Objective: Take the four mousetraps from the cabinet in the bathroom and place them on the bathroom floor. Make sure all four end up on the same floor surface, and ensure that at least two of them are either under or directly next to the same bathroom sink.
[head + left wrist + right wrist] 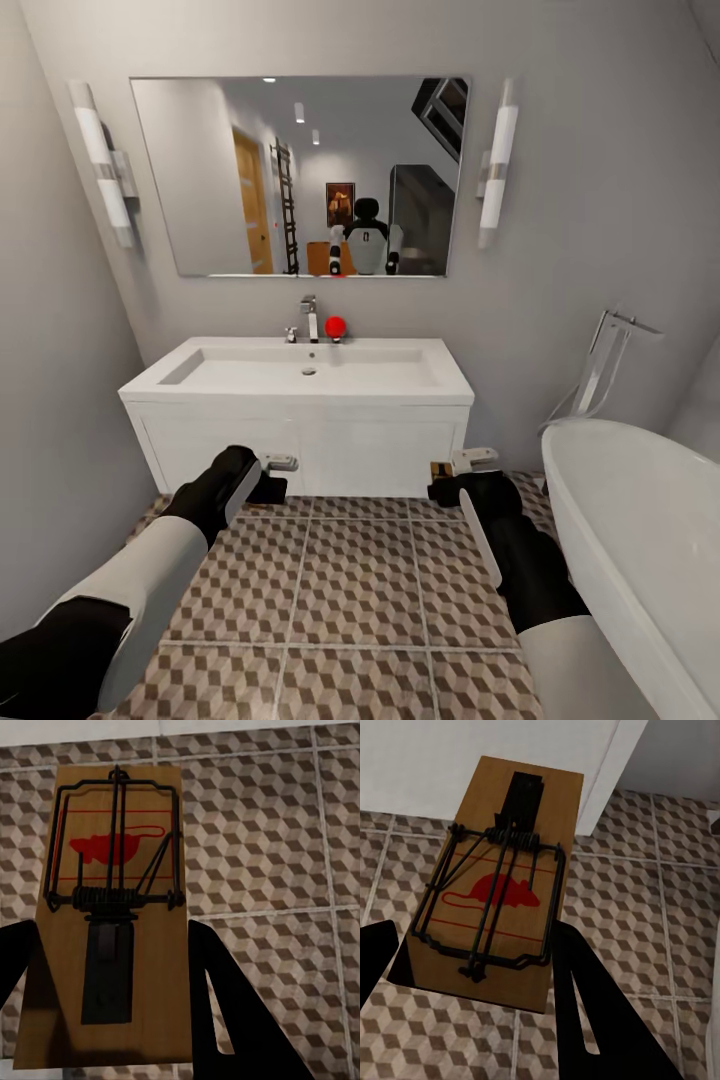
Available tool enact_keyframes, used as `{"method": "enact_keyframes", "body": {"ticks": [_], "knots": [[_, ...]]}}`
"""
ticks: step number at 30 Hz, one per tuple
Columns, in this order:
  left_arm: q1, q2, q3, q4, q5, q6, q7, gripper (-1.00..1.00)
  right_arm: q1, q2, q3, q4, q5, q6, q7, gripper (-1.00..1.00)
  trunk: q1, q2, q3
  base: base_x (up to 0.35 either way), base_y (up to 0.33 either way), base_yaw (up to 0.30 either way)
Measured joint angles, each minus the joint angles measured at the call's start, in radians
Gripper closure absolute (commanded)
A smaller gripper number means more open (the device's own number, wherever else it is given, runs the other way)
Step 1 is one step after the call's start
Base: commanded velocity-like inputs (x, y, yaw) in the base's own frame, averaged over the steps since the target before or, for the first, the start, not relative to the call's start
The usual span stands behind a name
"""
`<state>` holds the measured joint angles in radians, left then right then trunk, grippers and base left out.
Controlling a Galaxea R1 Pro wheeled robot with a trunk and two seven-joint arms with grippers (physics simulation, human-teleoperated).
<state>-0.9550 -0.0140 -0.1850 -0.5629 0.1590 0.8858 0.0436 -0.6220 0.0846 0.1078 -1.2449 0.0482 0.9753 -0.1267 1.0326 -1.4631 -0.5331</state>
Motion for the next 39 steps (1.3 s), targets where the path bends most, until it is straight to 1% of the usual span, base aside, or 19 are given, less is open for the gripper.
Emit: {"method": "enact_keyframes", "body": {"ticks": [11,34,39], "knots": [[0.000,0.001,0.000,0.001,-0.001,-0.001,0.000,1.00,0.000,0.003,0.000,0.000,0.000,-0.001,0.003,1.00,0.042,-0.077,-0.036,0.000,0.000,0.000],[0.000,-0.001,-0.001,-0.008,-0.001,-0.002,0.000,1.00,0.000,0.003,0.000,0.025,0.000,-0.003,0.005,1.00,0.130,-0.238,-0.143,0.000,0.000,0.000],[0.000,-0.015,-0.001,-0.007,0.000,-0.002,0.000,1.00,0.000,0.003,0.000,0.026,0.000,-0.003,0.005,1.00,0.150,-0.273,-0.167,0.000,0.000,0.000]]}}
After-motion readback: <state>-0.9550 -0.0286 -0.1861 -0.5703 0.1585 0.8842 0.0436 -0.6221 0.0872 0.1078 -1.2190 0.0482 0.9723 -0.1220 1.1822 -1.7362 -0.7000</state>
